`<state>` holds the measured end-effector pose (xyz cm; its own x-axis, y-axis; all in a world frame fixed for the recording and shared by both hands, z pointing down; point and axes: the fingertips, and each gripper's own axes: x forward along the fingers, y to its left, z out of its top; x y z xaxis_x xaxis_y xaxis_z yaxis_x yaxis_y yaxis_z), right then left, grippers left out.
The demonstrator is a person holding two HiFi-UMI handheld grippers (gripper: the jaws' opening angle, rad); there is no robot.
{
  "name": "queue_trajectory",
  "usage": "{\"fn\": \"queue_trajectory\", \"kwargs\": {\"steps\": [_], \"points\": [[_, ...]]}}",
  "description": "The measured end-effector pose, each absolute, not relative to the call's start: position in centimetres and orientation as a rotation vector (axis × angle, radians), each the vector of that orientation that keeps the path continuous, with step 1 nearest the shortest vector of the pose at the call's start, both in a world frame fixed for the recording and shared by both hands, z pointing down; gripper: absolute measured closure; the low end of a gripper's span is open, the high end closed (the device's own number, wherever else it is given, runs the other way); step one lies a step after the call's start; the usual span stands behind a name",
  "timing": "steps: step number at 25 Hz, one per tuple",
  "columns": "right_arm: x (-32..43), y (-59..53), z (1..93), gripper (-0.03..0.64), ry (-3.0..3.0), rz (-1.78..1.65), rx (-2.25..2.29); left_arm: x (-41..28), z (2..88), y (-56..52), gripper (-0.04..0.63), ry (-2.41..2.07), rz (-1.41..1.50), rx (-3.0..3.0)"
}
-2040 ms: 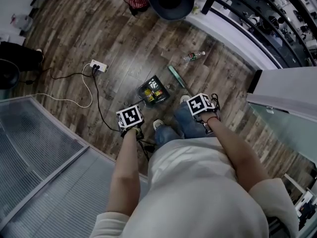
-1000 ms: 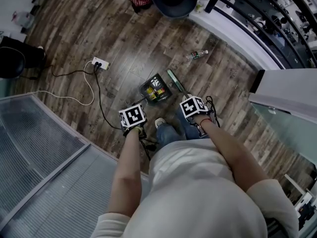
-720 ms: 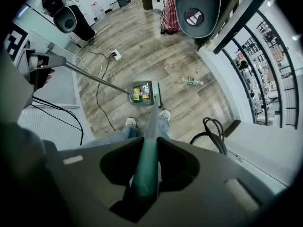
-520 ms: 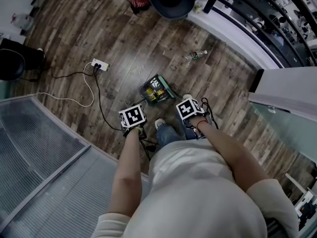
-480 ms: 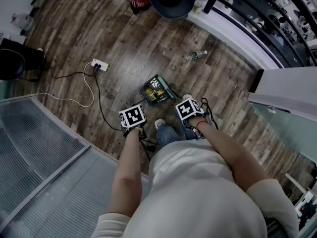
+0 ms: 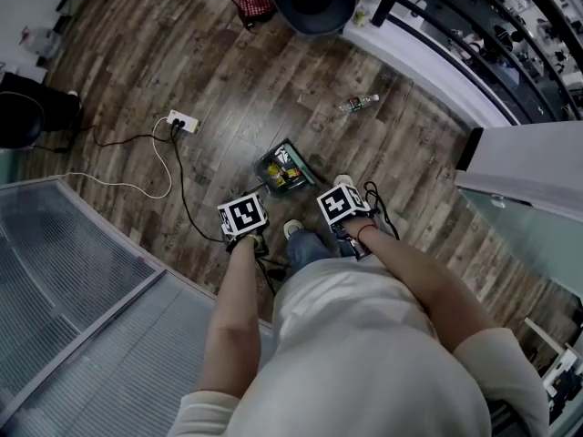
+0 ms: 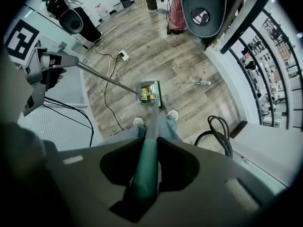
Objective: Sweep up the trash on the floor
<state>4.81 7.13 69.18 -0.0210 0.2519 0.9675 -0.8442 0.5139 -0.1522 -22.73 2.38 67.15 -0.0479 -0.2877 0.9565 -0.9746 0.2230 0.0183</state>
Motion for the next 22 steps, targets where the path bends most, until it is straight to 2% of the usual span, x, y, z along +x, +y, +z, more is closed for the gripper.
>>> {"fn": "queue_trajectory", "kwargs": {"steps": [22], "points": [[6.9, 6.1, 65.5, 0.518, -1.412, 0.792, 0.485, -23.2, 66.7, 2.7, 0.499, -1.548, 0.925, 1.225]]}}
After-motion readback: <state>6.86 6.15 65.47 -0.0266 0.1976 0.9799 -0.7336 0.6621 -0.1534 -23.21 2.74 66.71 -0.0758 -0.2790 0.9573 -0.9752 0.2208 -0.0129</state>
